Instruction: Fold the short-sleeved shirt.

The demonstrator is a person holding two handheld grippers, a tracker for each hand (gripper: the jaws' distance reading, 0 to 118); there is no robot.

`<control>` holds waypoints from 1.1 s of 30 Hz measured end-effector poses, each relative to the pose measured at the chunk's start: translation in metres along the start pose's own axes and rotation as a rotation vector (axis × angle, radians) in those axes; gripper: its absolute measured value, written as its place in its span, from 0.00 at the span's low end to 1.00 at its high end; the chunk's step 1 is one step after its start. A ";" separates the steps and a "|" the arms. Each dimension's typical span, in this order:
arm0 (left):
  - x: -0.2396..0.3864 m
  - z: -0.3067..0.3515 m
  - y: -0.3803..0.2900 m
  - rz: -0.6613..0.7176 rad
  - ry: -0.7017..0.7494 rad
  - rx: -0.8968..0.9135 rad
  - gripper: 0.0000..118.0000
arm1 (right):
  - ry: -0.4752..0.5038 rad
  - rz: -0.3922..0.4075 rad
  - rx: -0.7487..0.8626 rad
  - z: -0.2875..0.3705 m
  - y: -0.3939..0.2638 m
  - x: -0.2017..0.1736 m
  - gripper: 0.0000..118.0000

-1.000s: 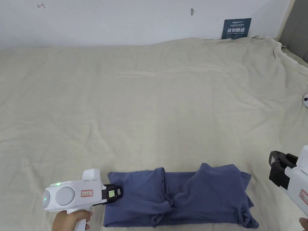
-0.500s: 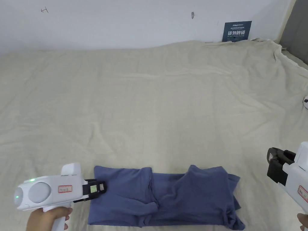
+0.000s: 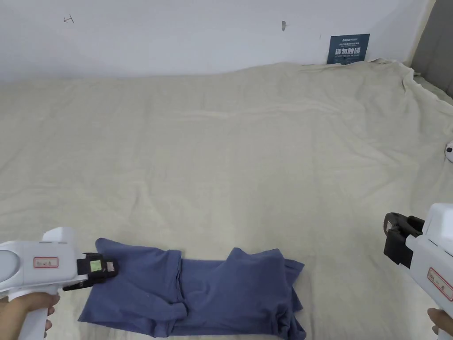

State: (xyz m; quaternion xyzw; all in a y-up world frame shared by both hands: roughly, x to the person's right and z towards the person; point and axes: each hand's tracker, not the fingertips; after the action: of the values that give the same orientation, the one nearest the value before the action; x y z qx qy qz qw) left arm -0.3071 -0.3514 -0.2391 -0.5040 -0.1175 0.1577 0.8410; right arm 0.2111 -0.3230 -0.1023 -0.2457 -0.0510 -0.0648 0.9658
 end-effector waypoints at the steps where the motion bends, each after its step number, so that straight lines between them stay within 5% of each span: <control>1: 0.012 -0.002 0.000 -0.002 -0.021 -0.006 0.05 | 0.001 0.001 0.001 0.001 0.000 0.000 0.00; 14: 0.156 -0.102 -0.011 -0.187 -0.253 -0.180 0.05 | -0.005 -0.003 0.001 0.011 -0.004 0.009 0.00; 26: 0.226 -0.201 -0.061 -0.289 -0.108 -0.287 0.06 | -0.020 -0.018 -0.019 0.015 -0.012 0.023 0.00; 29: 0.230 -0.203 -0.066 -0.311 -0.092 -0.265 0.27 | -0.029 -0.023 -0.022 0.016 -0.013 0.027 0.00; 33: 0.235 -0.187 -0.066 -0.296 -0.174 -0.246 0.81 | -0.040 -0.027 -0.023 0.016 -0.013 0.030 0.00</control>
State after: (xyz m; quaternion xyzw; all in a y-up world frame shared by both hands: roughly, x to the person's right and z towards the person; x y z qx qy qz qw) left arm -0.0141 -0.4420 -0.2583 -0.5647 -0.2808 0.0599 0.7737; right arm 0.2379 -0.3297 -0.0781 -0.2575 -0.0728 -0.0736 0.9607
